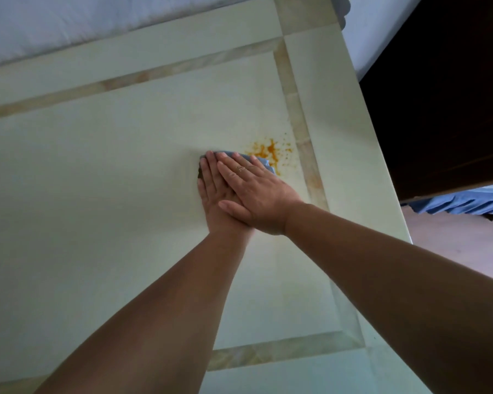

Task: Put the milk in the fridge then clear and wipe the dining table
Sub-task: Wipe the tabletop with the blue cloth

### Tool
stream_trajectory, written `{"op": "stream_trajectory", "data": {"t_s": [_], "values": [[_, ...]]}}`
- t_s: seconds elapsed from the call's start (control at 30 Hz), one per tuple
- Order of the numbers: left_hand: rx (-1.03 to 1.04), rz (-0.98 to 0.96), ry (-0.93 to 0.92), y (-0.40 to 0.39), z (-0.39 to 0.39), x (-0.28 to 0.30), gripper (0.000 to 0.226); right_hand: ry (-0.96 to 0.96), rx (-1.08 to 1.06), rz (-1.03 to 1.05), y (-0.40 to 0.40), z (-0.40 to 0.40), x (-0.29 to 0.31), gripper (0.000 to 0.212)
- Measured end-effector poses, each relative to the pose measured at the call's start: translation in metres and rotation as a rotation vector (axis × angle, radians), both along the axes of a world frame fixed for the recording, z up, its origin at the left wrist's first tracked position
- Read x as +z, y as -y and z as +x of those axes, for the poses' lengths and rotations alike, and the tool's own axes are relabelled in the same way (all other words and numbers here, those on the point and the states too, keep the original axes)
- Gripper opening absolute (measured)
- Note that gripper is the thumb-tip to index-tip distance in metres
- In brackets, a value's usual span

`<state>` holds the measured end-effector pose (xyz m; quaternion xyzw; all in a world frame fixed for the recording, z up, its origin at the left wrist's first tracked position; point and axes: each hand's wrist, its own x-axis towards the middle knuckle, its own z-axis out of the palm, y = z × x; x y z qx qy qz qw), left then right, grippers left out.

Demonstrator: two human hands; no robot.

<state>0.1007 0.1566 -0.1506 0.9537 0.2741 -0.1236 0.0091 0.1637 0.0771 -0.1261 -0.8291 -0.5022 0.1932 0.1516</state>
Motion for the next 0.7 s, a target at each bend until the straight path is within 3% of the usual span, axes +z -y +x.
{"op": "stream_trajectory", "data": {"t_s": [0.4, 0.7], "values": [[-0.094, 0.029, 0.045, -0.002, 0.12, -0.014, 0.081, 0.061, -0.158, 0.011, 0.007, 0.104, -0.008, 0.076], [-0.206, 0.029, 0.024, -0.01, 0.153, -0.022, 0.088, -0.122, -0.293, 0.061, 0.008, 0.128, -0.009, 0.074]]}}
